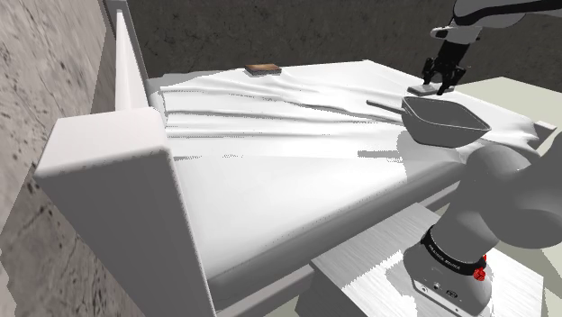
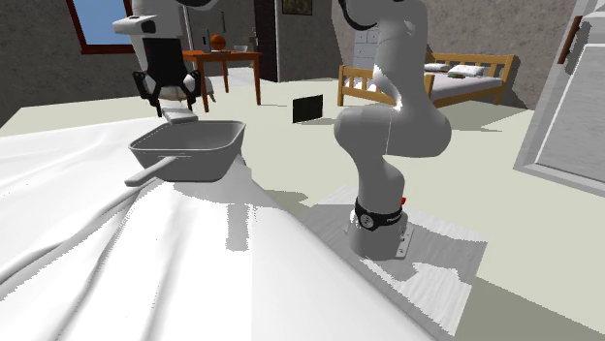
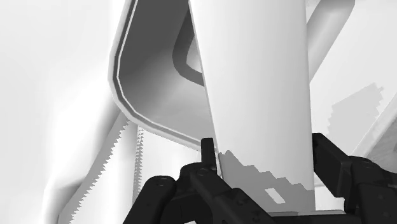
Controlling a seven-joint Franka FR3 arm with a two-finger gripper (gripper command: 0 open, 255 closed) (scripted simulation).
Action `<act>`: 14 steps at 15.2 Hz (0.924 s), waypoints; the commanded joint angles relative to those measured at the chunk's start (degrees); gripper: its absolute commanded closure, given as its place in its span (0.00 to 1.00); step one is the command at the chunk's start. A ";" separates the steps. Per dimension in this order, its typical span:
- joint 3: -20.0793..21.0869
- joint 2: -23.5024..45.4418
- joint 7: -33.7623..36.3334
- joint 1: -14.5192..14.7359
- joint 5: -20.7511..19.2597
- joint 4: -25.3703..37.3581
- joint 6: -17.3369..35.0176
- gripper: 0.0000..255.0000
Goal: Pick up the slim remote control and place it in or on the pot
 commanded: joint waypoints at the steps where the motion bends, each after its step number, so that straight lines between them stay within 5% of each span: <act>1: -1.31 0.37 -0.41 0.57 -0.10 -0.52 1.24 1.00; 14: -5.73 1.00 0.09 1.96 -1.38 -6.91 9.02 1.00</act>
